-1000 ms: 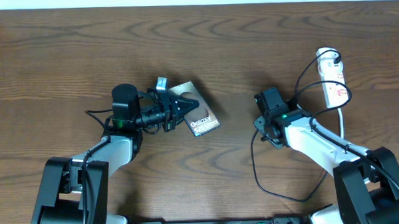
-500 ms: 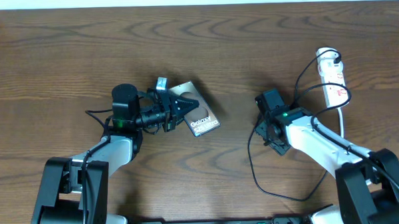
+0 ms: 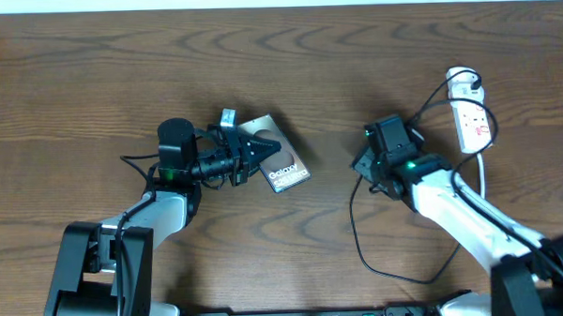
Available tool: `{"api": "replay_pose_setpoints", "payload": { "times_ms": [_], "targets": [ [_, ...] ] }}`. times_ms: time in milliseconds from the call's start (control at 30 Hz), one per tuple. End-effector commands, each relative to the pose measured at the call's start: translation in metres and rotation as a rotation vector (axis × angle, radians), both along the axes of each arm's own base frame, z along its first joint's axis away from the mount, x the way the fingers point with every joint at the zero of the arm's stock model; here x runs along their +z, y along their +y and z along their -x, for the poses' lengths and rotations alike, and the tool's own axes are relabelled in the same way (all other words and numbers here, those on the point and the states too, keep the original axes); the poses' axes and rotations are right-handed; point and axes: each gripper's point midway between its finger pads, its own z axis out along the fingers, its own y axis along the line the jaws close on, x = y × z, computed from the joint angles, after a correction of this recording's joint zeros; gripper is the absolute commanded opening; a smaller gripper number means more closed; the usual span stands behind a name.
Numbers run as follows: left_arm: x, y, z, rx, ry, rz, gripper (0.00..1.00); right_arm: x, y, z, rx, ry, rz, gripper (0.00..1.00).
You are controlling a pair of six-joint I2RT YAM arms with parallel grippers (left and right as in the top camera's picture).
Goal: Plug charger to phone and switch on socket
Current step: 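Move the right gripper toward the black cable connector near the power strip, then grasp the USB-C connector with the right gripper and carry it toward the phone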
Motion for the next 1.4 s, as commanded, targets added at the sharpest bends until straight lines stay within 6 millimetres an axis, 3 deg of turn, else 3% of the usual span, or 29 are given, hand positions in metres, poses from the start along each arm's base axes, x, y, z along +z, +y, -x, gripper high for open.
{"api": "replay_pose_setpoints", "payload": {
  "times_ms": [0,200,300,400,500,567,667,833,1000,1100,1233,1367],
  "targets": [
    [0.018,0.001,-0.005,-0.021,-0.038,0.025,0.07,-0.016,0.011,0.000,0.076,0.022,0.043,0.59],
    [0.018,0.001,-0.005,-0.019,-0.030,0.028,0.07,-0.042,0.008,0.008,0.082,0.081,0.116,0.54],
    [0.018,0.001,-0.005,-0.020,-0.030,0.028,0.07,-0.053,0.006,0.011,0.081,0.111,0.132,0.47],
    [0.018,0.001,-0.005,-0.018,-0.023,0.030,0.07,-0.061,0.005,0.019,0.089,0.154,0.131,0.31],
    [0.018,0.002,-0.006,-0.017,-0.024,0.029,0.07,-0.063,0.012,0.030,0.114,0.204,0.087,0.08],
    [0.018,0.002,-0.006,-0.015,-0.031,0.027,0.07,-0.061,0.017,0.033,0.124,0.217,0.060,0.01],
    [0.018,0.006,-0.008,-0.010,-0.063,0.018,0.08,-0.053,0.018,0.034,0.129,0.211,0.044,0.01],
    [0.018,0.012,-0.011,-0.005,-0.104,0.008,0.07,-0.020,0.021,0.021,0.202,0.100,0.033,0.01],
    [0.024,0.014,-0.004,-0.057,-0.140,0.027,0.08,0.038,0.045,0.022,0.413,-0.052,-0.102,0.01],
    [0.036,0.015,0.003,-0.110,-0.210,0.053,0.07,0.075,0.066,0.042,0.595,-0.126,-0.209,0.01],
    [0.054,0.015,0.009,-0.191,-0.291,0.083,0.07,0.124,0.093,0.089,0.900,-0.232,-0.374,0.01],
    [0.072,0.013,0.008,-0.246,-0.339,0.097,0.07,0.141,0.093,0.128,1.081,-0.278,-0.378,0.01]
  ]
}}
